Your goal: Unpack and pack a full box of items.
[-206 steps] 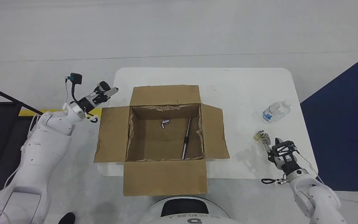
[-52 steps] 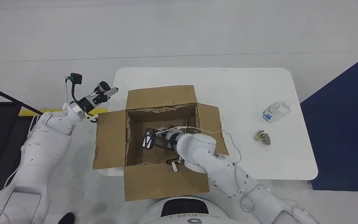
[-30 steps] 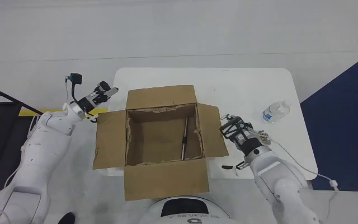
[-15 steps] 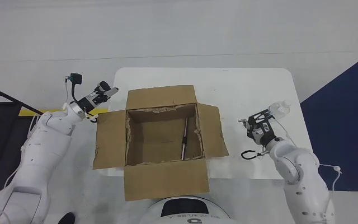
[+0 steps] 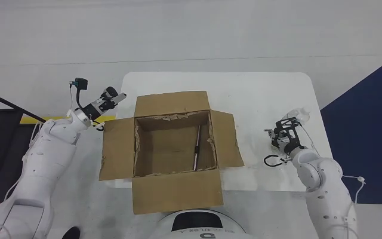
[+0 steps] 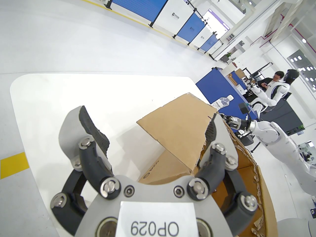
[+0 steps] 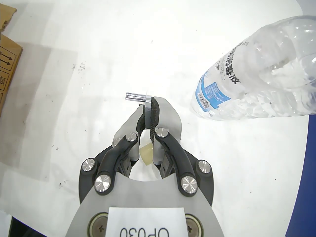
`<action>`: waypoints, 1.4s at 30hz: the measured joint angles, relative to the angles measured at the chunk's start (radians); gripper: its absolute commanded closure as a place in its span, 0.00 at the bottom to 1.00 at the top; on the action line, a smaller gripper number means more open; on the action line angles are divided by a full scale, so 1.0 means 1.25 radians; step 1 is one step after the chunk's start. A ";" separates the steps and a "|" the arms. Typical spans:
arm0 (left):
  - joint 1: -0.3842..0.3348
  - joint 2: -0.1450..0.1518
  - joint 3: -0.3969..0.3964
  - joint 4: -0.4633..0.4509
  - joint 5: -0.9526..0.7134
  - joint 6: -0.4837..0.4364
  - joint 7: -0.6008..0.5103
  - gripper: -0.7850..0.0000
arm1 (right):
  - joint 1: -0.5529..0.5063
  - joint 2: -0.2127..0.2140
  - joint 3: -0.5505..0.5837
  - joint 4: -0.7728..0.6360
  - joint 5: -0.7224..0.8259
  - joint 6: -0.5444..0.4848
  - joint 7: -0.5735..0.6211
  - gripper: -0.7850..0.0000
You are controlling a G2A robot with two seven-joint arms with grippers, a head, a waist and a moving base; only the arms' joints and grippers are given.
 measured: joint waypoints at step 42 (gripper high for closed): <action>0.000 0.000 0.000 0.000 0.000 0.000 0.000 0.00 | -0.233 0.008 -0.117 -0.426 -0.110 -0.136 -0.176 0.29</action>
